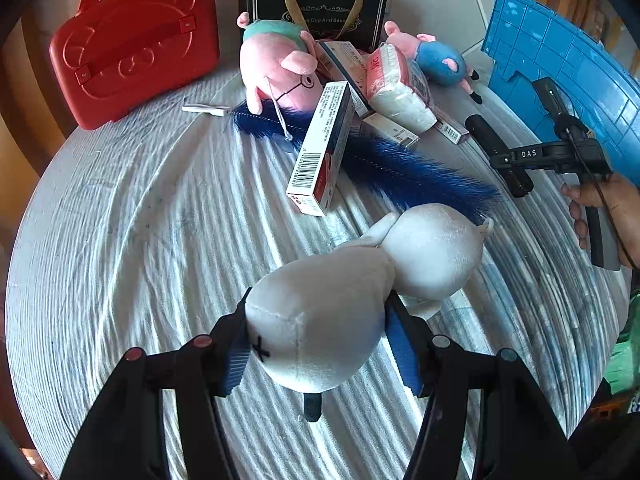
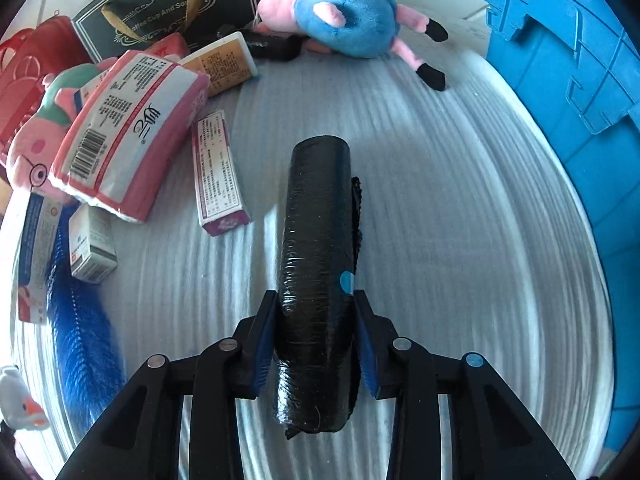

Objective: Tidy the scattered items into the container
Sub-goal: 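Grasp the white plush goose with the left gripper while the right grasps the black roll, then lift the white goose and black roll and carry both over the blue crate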

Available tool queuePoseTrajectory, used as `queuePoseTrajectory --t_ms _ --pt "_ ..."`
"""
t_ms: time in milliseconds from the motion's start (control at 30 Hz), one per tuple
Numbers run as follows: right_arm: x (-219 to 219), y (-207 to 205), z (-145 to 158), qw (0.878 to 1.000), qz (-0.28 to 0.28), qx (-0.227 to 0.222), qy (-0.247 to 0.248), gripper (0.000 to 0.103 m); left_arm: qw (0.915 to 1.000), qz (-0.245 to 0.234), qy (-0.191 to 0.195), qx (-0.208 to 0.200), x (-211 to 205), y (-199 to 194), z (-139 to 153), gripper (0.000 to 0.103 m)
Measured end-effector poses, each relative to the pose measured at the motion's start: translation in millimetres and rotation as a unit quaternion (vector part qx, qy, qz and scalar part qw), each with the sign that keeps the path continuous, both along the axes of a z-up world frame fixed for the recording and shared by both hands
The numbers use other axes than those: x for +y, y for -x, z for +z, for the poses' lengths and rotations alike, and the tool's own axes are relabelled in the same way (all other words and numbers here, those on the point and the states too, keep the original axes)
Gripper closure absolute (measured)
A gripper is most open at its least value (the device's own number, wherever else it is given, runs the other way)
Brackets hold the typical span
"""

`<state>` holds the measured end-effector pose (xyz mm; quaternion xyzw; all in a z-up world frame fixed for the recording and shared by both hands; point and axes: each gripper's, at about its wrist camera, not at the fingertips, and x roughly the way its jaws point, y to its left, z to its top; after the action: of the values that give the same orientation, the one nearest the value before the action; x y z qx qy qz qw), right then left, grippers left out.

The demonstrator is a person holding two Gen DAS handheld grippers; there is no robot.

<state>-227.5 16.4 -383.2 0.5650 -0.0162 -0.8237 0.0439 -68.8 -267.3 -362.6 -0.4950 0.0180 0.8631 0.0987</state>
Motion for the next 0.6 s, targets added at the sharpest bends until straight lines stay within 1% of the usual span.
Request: queuePoseTrajectory --t_ms 233,300,600 --pt "0 1 5 1.0 0.007 -0.021 0.004 0.069 0.9997 0.022 0.009 0.01 1 0 13 0.044" --pt "-1 -4 9 1.0 0.015 -0.021 0.003 0.07 0.9994 0.03 0.011 0.015 1 -2 20 0.046" --pt "7 -35 37 0.999 0.048 -0.017 0.012 0.07 0.9978 0.053 0.023 0.031 6 -8 51 0.048"
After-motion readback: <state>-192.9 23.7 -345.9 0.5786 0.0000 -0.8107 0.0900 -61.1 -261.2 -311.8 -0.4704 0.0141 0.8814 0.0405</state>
